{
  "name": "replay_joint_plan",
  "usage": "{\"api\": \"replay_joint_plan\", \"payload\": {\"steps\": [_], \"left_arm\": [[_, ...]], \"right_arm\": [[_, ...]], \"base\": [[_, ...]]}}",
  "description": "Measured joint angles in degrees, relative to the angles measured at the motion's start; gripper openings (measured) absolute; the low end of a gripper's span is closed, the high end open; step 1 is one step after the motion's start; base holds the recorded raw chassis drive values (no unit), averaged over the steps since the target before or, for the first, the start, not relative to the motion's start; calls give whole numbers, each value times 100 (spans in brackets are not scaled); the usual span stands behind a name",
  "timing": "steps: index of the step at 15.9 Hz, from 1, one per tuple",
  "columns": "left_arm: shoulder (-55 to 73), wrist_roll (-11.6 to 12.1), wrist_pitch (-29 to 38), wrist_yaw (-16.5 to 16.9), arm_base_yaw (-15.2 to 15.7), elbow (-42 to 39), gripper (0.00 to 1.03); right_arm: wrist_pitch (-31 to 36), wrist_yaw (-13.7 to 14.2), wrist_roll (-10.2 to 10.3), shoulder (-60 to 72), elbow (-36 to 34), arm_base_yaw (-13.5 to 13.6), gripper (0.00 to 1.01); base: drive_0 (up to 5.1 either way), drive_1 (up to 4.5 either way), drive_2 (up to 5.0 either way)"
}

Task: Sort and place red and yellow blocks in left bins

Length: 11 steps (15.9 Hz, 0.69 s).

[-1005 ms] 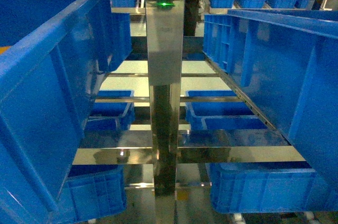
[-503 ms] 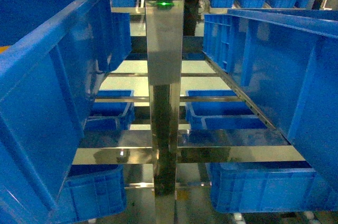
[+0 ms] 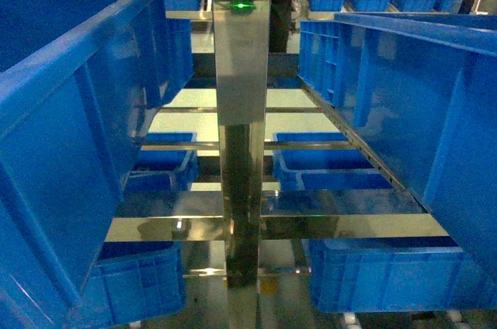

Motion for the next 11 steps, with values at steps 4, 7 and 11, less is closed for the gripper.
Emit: {"api": "replay_joint_plan", "payload": {"steps": [4,7,11], "left_arm": [[0,0,0,-2,0,0,98],[0,2,0,-2,-2,0,98],[0,0,0,-2,0,0,98]], "right_arm": [[0,0,0,0,0,0,98],[0,0,0,0,0,0,98],[0,0,0,0,0,0,98]], "base": [[0,0,0],[0,0,0],[0,0,0]]}}
